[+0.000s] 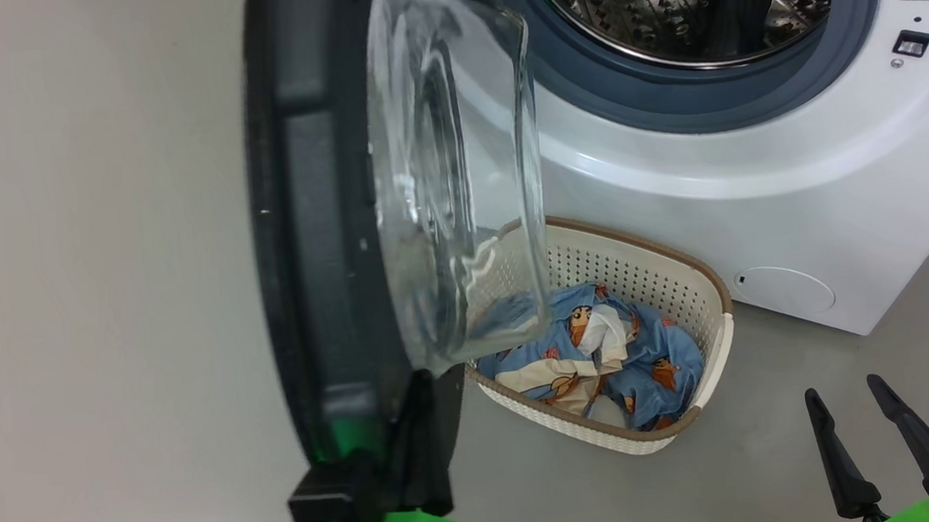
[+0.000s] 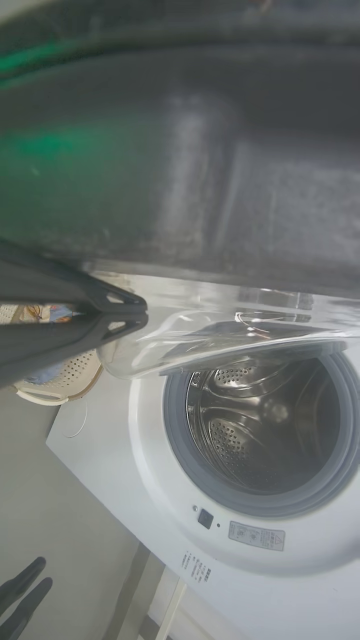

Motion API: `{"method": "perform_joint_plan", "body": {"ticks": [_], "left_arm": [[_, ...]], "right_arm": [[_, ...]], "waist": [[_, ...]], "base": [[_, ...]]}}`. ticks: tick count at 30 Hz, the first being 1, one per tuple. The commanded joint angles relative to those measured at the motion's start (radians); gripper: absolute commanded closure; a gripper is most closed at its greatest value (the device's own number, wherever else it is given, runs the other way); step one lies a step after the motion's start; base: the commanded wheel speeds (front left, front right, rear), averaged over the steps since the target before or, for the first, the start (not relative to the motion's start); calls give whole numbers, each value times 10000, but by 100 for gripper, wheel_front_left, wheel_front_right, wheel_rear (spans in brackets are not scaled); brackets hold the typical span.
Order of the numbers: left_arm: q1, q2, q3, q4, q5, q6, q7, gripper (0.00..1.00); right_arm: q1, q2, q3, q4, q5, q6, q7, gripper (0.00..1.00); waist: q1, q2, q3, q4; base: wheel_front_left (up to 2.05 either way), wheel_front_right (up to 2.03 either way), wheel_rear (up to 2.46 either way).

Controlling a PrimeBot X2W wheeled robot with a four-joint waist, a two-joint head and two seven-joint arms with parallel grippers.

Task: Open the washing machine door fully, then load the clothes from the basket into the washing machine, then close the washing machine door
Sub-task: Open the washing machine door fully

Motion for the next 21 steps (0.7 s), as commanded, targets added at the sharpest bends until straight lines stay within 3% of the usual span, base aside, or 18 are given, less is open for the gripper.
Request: {"method": "perform_joint_plan", "body": {"ticks": [1,10,21], "left_arm": [[-31,216,595,-221,-100,195,-149,100],[124,460,2006,130,-511,354,-738,100],[-583,416,3989,1483,-802,-161,-1091,100]], "right_arm": [[-319,-176,328,-171,76,16,-118,0],[-295,-515,574,-117,190,16,-118,0],[14,-794,603,-224,285,16,-118,0]], "waist": [[0,0,56,34],[0,0,234,101],[0,0,540,123]], "base": [[0,0,0],[0,0,0],[0,0,0]]}}
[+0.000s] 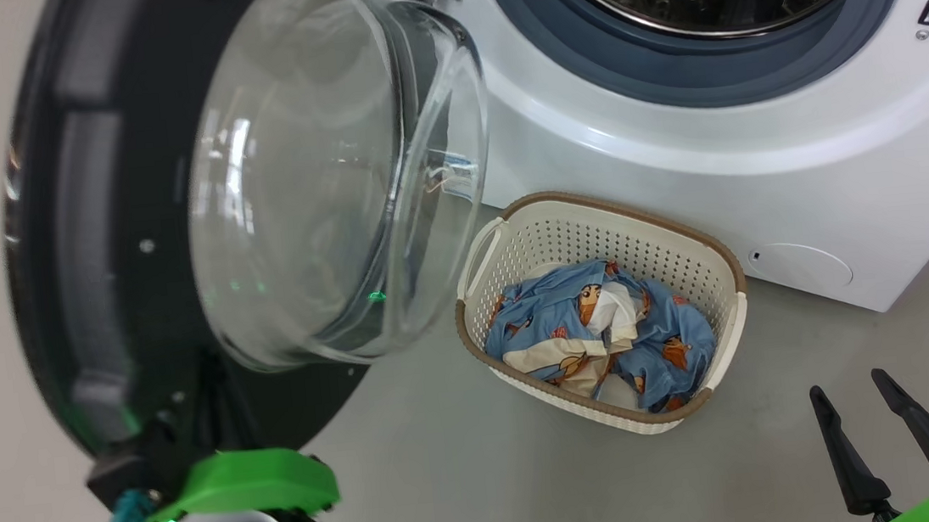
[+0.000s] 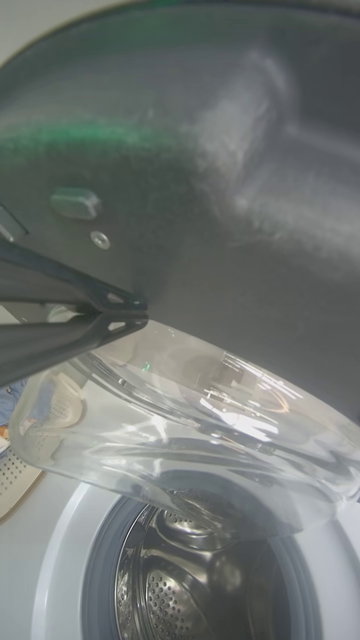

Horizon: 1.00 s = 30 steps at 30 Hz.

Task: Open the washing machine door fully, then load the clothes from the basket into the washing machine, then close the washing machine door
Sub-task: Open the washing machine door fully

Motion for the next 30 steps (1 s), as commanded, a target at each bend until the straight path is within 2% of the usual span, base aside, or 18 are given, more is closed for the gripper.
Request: {"method": "perform_joint_plan", "body": {"ticks": [1,8,9,10,21,30], "left_arm": [[-523,255,816,62,-36,0,-122,100],[-1342,-44,2442,920,450,-378,-134,100],[-1342,-44,2442,920,450,-378,-134,100],[-1579,-120,2838,1252,586,-553,-135,100],[-2412,-234,4124,2908,1431,-1280,-136,100],[-2671,-397,4863,3587,1897,-1748,-137,100]], "right_arm": [[112,-201,192,-270,36,16,-118,0],[348,-339,68,-383,56,16,-118,0],[348,-339,68,-383,56,16,-118,0],[393,-350,32,-412,57,16,-118,0],[437,-241,36,-295,98,16,-118,0],[400,-18,-10,-117,113,16,-118,0]], "waist": [[0,-1,54,4],[0,-1,177,-3],[0,-1,177,-3],[0,-1,188,-18],[0,-1,77,-403],[0,-1,-157,-475]], "base": [[0,0,0],[0,0,0],[0,0,0],[0,0,0],[0,0,0],[0,0,0]]}}
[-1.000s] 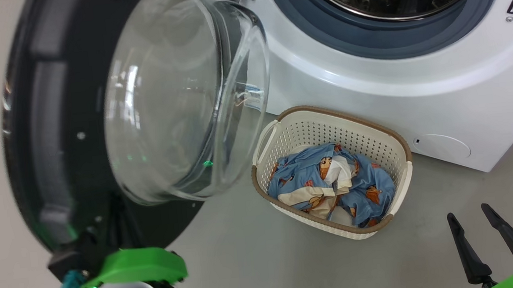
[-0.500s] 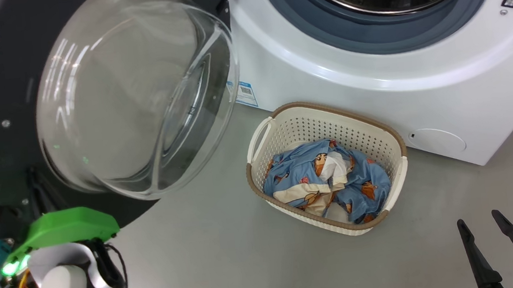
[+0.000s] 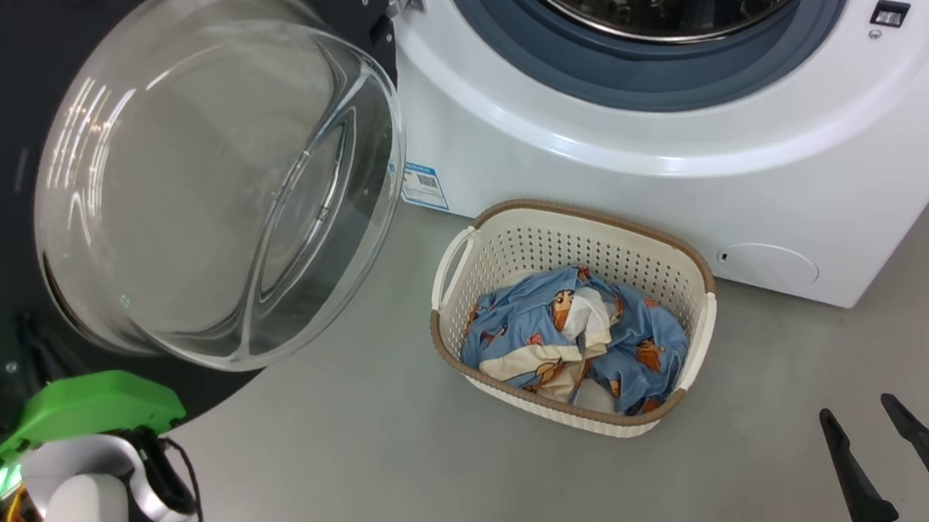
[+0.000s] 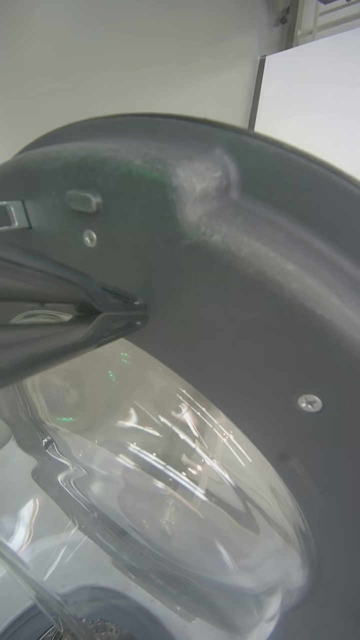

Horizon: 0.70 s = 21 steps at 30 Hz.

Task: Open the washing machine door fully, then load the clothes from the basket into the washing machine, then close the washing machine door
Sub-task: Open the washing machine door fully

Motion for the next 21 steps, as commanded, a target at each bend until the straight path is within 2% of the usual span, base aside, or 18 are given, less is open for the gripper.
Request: {"method": "perform_joint_plan", "body": {"ticks": [1,9,17,21], "left_arm": [[-416,430,589,16,216,-7,-62,100],[-768,677,1008,1083,722,-284,-62,100],[-1253,1237,1384,2211,1108,-601,-62,100],[-1379,1261,1566,2294,1173,-673,-62,100]], "right_arm": [[-1,-66,198,-146,70,16,-118,0],[-70,180,234,51,59,16,-118,0],[-179,524,230,196,59,16,-118,0],[-146,629,162,251,69,16,-118,0]], "waist": [[0,0,-103,19],[0,0,-484,-48],[0,0,-701,-414],[0,0,-743,-531]], "base": [[0,0,0],[0,0,0],[0,0,0],[0,0,0]]}}
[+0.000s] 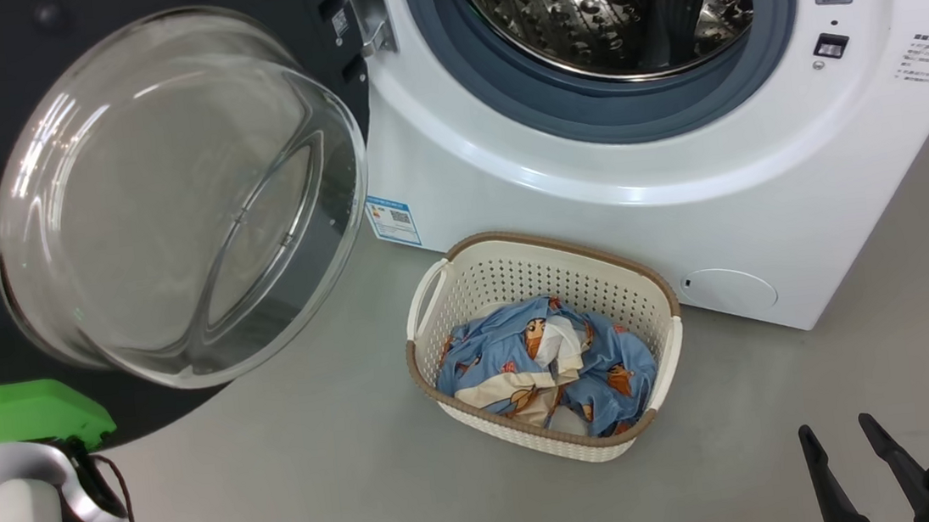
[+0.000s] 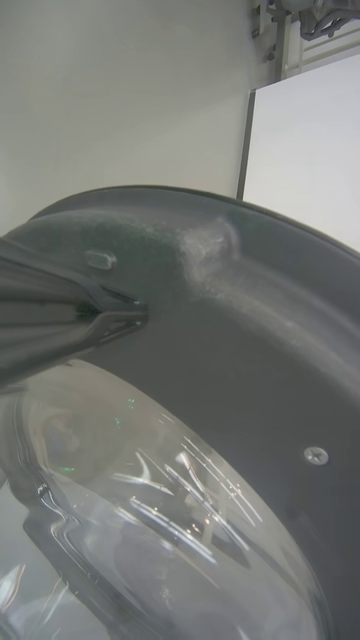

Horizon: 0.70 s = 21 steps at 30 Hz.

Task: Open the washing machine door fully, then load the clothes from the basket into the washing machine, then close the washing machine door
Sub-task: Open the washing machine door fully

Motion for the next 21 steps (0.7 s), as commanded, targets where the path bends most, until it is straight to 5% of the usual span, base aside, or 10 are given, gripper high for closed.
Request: {"method": "perform_joint_plan", "body": {"ticks": [1,10,17,18,21], "left_arm": [[-424,527,416,-199,146,-88,-64,100],[-100,374,703,-743,97,-302,-64,100],[636,-130,216,-3171,113,-539,-63,100],[782,-189,54,-3657,129,-577,-49,97],[1329,-319,-650,-5025,237,-744,247,51]], "right_arm": [[-135,-34,184,-158,70,16,-118,0],[-112,125,141,-84,57,16,-118,0],[-84,127,152,-60,12,16,-118,0],[-87,128,174,-53,5,16,-118,0],[-130,152,241,-48,-23,16,-118,0]], "waist": [[0,0,-47,-80],[0,0,-265,-287],[0,0,-500,-459],[0,0,-529,-503],[0,0,-640,-697]], "base": [[0,0,0],[0,0,0],[0,0,0],[0,0,0],[0,0,0]]}}
